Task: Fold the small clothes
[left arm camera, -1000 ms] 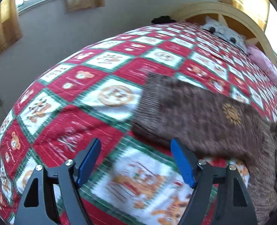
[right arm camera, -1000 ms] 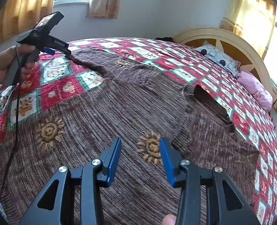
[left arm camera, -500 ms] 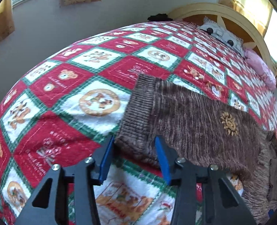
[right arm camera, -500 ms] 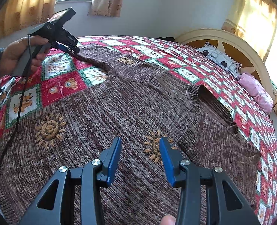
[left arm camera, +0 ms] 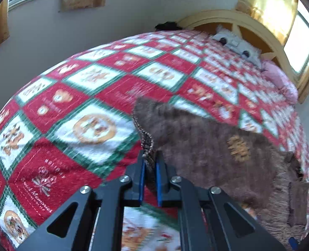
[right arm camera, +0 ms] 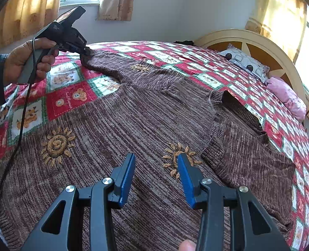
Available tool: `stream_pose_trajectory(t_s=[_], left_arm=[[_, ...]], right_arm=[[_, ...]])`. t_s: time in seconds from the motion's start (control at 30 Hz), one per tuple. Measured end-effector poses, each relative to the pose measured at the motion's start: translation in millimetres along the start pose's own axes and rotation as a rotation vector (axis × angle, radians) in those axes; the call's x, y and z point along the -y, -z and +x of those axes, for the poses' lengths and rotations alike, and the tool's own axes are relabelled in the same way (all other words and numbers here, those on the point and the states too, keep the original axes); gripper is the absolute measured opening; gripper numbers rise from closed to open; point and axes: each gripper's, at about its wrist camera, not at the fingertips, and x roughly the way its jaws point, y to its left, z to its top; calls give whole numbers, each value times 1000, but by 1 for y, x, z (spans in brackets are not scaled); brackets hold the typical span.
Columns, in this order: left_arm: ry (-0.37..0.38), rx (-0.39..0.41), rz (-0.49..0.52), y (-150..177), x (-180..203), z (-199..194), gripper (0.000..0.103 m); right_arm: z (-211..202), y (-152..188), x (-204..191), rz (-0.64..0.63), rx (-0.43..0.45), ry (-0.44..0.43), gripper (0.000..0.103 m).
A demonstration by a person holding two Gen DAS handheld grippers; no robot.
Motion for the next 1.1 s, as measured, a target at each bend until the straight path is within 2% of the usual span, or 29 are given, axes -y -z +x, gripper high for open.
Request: stream_pose_trajectory(t_s=[0.17, 0.5, 0.8, 0.9, 1.1], left_arm=[[77, 56, 45, -13, 35, -22, 9], [241, 80, 141, -15, 118, -50, 9], [388, 66, 227, 5, 194, -70, 9], [428, 51, 254, 15, 220, -74, 9], [488, -14, 295, 45, 266, -60, 9]], right_arm=[[0, 1, 16, 72, -3, -16, 44], [-12, 7, 32, 127, 11, -24, 44], [-26, 17, 68, 294, 16, -37, 44], [-32, 23, 80, 350, 17, -15, 44], [-39, 37, 91, 411, 17, 5, 44]])
